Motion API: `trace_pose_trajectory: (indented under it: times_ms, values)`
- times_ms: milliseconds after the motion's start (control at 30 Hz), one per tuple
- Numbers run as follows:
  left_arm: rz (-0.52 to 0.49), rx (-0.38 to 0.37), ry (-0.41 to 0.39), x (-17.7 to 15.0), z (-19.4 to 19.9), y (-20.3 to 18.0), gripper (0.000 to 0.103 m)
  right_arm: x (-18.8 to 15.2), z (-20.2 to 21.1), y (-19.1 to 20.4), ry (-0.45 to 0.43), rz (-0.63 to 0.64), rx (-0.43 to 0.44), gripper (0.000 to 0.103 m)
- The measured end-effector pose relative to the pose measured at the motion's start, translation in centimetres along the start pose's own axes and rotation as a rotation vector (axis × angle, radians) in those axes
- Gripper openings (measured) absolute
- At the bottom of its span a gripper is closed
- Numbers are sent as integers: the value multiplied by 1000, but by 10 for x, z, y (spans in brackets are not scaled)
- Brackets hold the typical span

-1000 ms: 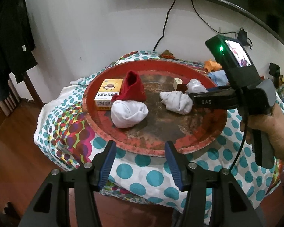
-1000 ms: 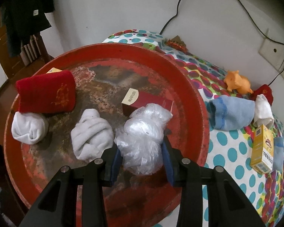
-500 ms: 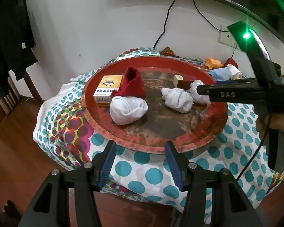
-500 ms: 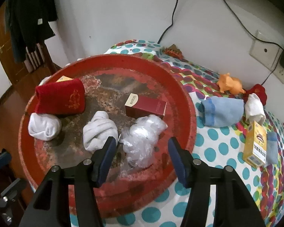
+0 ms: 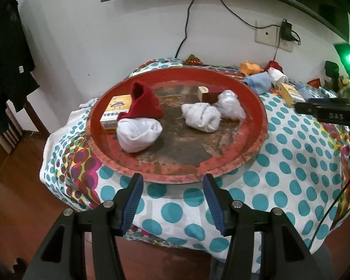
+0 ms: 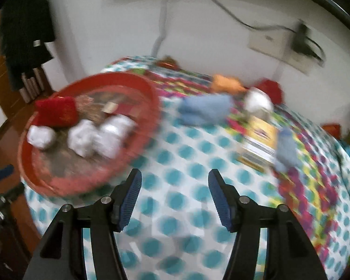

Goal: Organize objects
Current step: 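Move the right gripper to the blue sock and grasp it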

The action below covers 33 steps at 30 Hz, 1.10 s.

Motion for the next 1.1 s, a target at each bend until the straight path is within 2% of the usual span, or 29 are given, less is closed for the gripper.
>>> trace_pose_trajectory:
  times_ms: [200, 433, 567, 767, 900, 1067, 1100]
  values:
    - [-17, -1, 4, -5, -4, -16, 54, -22, -18, -86, 45, -121, -111, 58]
    - [-113, -4, 6, -8, -3, -48, 54, -22, -49, -144, 46, -240, -132, 58]
    - [-128, -65, 18, -7, -7, -68, 54, -17, -74, -155, 67, -251, -128, 58]
    - [-219, -80, 74, -5, -24, -101, 54, 0, -104, -152, 95, -194, -119, 58]
    - [-236, -97, 87, 2, -32, -117, 54, 13, -119, -147, 99, -171, -98, 62]
    - [-274, -104, 87, 17, -44, -137, 54, 24, -136, -144, 101, -166, -91, 62]
    - [-277, -103, 87, 19, -46, -139, 54, 25, -137, -144, 90, -166, -99, 59]
Point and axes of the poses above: each gripper's, at about its wrist camera, not at the fingertips, and z roughly against the way its jaws point, y to its left, x to its top, the point moved 4 cm from there along -z, roughly the way its jaws point, and after that the axes turned 13 degrees about -x, right-handed, at the moved point
